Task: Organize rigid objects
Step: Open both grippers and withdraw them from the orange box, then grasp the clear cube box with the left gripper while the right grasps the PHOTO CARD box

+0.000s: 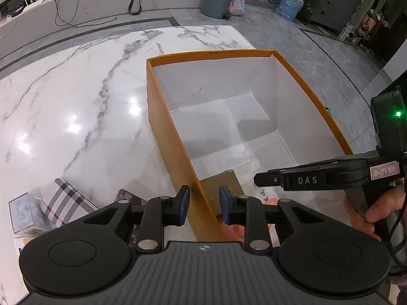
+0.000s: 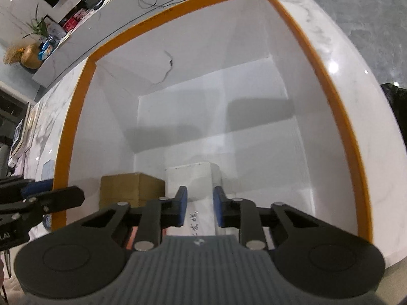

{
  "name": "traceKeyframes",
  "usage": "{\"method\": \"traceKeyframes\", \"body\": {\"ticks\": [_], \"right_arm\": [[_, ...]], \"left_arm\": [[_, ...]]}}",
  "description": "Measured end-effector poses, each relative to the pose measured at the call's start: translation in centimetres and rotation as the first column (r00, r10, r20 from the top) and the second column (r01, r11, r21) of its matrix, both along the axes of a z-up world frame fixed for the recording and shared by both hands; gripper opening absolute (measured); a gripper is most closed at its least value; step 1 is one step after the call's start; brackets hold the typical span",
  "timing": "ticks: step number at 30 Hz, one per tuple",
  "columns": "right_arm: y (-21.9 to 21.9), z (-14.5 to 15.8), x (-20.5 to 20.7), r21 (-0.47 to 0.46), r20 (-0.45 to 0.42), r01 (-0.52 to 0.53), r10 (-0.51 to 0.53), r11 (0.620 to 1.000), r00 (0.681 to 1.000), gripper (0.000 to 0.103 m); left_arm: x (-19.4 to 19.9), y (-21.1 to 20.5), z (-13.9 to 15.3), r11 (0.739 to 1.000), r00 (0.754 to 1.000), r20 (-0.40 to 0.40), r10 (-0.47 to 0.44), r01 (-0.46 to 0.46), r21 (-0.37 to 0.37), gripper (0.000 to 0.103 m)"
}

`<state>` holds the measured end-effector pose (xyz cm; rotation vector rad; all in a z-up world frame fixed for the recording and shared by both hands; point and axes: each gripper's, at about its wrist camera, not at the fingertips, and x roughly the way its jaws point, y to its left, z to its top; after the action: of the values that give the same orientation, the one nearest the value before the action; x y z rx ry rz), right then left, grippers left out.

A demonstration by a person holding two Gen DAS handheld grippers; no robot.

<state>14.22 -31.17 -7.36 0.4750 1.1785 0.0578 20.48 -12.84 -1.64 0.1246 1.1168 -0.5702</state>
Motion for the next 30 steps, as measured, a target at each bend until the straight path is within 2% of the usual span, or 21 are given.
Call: {"method": "traceKeyframes", "body": {"ticks": [5, 9, 14, 18, 23, 26, 30], "right_arm": [[-0.4, 0.1, 0.1, -0.004, 0.002, 0.006, -0.006, 1.000, 1.000, 0.021], [0.5, 1.3, -0.7, -0.046, 0.041, 0.014, -0.012, 0.999, 0.999, 0.023], [1.8, 3.7, -1.9, -0.087, 0.123, -0.029, 0.039, 0.996, 0.992, 0.023], [3.7, 6.5, -3.1, -0.127, 0.225, -0.082, 0.109, 0.988, 0.968, 0.023], [7.1, 9.4, -4.0, -0.154, 0.324, -0.176, 0.218, 0.972, 0.921, 0.023], [9.7, 10.3, -4.2, -0.170, 0.344, -0.241, 0.286, 0.956, 0.894, 0.023], [13.0, 10.5, -4.1, -0.180, 0.325, -0.312, 0.356, 0.933, 0.876, 0.023]], "left_arm": [[-0.2, 0.2, 0.2, 1.000, 1.000, 0.007, 0.006, -0.006, 0.000, 0.032], [-0.7, 0.8, 1.0, 1.000, 1.000, 0.020, 0.012, -0.012, -0.003, 0.032], [-2.0, 1.7, 2.4, 1.000, 0.999, 0.049, 0.003, -0.003, -0.002, 0.032], [-3.3, 3.1, 4.0, 1.000, 0.996, 0.090, -0.006, 0.005, 0.010, 0.032], [-4.4, 6.1, 5.7, 1.000, 0.990, 0.145, 0.001, -0.005, 0.029, 0.032], [-4.8, 8.3, 6.2, 0.999, 0.986, 0.166, 0.025, -0.030, 0.028, 0.032], [-5.5, 10.9, 5.7, 0.999, 0.985, 0.169, 0.040, -0.044, 0.016, 0.032]]}}
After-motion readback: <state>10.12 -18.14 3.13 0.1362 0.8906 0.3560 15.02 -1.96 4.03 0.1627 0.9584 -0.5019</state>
